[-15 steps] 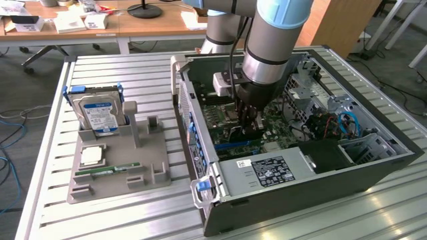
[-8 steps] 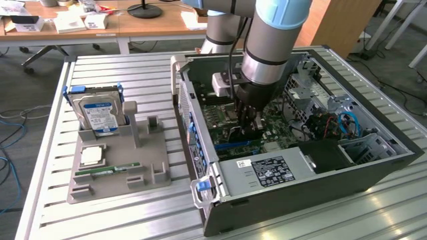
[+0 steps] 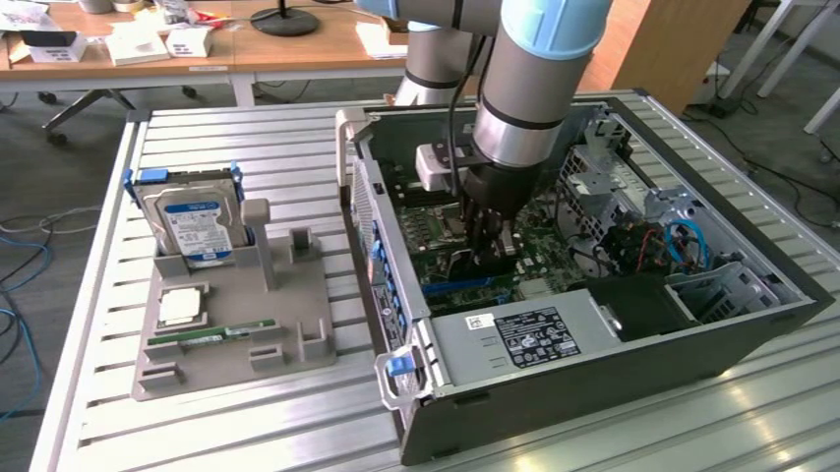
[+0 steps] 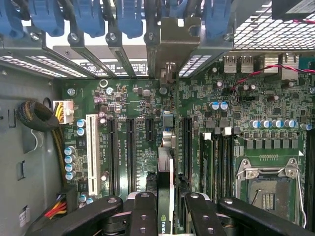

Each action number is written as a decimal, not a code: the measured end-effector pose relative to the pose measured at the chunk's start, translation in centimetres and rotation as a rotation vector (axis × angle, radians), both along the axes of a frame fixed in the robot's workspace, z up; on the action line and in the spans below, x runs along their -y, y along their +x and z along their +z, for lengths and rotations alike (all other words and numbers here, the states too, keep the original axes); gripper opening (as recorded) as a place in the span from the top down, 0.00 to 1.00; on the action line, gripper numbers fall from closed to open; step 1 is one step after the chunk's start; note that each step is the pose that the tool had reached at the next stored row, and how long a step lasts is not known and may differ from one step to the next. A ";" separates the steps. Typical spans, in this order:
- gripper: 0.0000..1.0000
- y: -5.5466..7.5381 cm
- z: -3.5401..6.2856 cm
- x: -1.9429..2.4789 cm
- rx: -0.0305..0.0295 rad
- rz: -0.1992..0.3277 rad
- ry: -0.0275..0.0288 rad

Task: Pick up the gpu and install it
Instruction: 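Insert the gpu into the slot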

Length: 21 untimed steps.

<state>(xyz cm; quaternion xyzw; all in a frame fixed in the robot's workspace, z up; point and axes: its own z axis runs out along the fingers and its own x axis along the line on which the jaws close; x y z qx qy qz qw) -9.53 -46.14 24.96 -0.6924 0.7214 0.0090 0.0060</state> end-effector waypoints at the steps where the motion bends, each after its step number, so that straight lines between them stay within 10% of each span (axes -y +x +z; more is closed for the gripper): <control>1: 0.74 0.0 -0.01 -0.01 0.0000 0.000 0.0000; 21: 0.74 0.0 -0.05 -0.03 0.0004 0.018 0.0005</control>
